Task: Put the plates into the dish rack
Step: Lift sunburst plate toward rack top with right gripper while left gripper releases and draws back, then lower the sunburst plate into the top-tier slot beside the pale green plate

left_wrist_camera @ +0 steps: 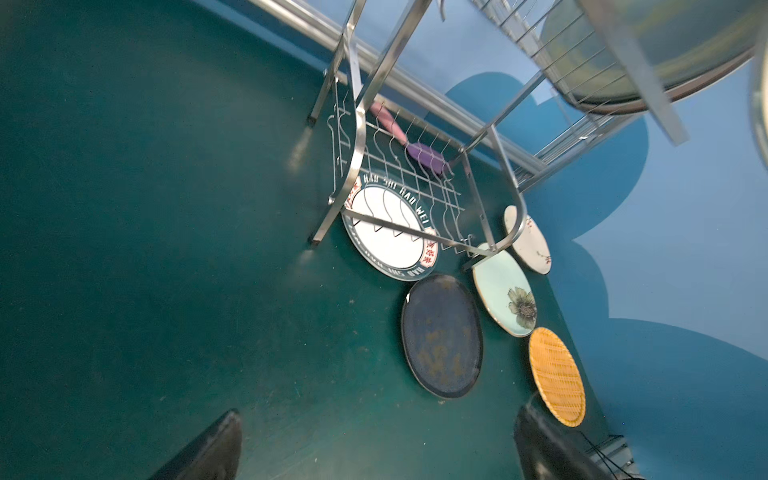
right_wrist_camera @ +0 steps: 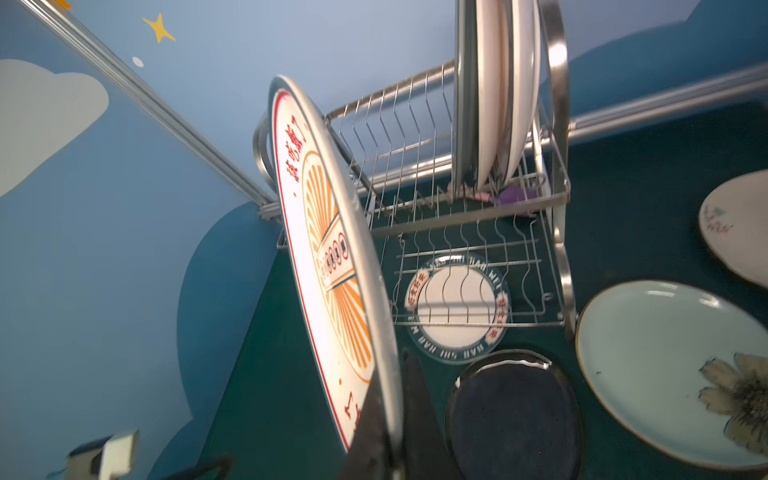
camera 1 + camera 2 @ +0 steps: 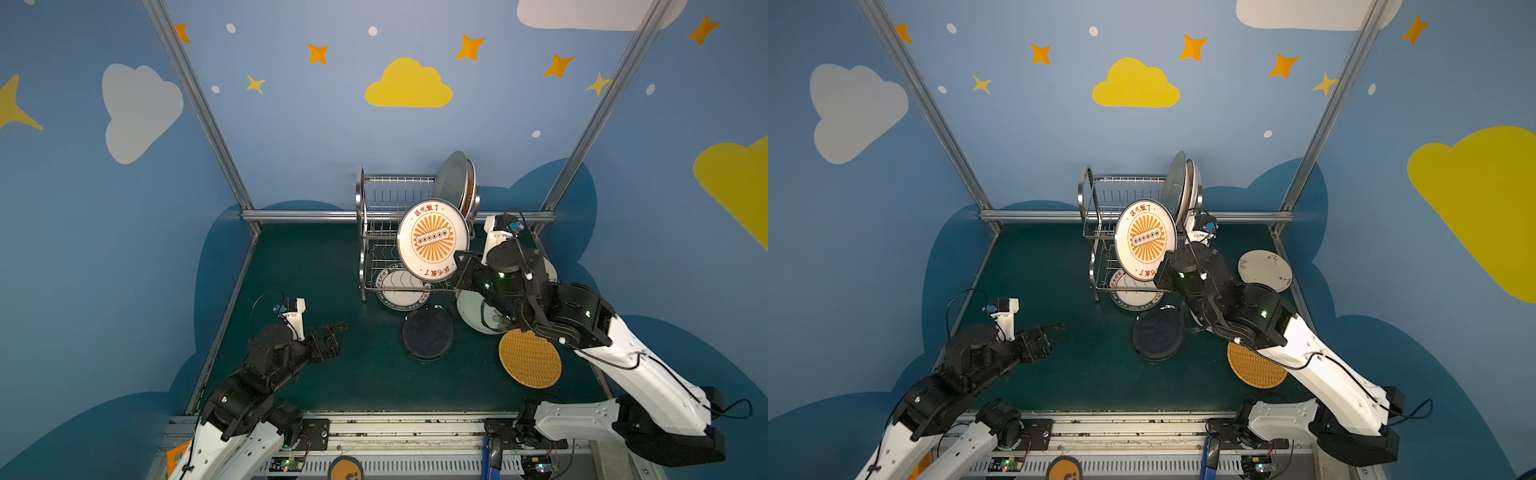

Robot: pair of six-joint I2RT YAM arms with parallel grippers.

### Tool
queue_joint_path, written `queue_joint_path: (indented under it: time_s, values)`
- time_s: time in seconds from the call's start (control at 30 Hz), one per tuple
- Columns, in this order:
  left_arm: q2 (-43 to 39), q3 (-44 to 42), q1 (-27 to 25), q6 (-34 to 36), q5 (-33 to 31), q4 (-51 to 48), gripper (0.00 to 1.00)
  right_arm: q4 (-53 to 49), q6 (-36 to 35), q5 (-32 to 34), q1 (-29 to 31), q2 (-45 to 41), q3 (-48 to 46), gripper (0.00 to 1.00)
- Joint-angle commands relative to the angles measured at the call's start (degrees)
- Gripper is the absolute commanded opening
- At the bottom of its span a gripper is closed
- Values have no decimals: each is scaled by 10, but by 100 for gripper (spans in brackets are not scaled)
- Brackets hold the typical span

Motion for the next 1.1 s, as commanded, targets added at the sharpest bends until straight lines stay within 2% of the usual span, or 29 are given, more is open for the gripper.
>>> queue_joint_path:
  time_s: [0.0, 0.03, 0.3, 0.4, 0.6, 0.9, 1.07]
  values:
    - [-30, -11, 3, 11, -5, 5, 100, 26, -85, 136, 10, 55, 82, 0]
    - [-37, -12, 3, 11, -6, 5, 100, 38, -83, 166, 10, 73, 97, 0]
    - [-55, -13, 3, 9, -12, 5, 100, 186, -250, 261, 15, 148, 169, 0]
    - [-51, -12, 3, 10, -8, 4, 100, 242, -303, 284, 15, 168, 180, 0]
    - [-52, -12, 5, 10, -8, 5, 100, 288, -369, 318, 11, 212, 217, 0]
    - [-51, -13, 10, 10, -3, 6, 100, 251, -377, 337, -16, 284, 285, 0]
    - [-50, -13, 14, 10, 2, 8, 100, 169, -324, 324, -38, 316, 328, 0]
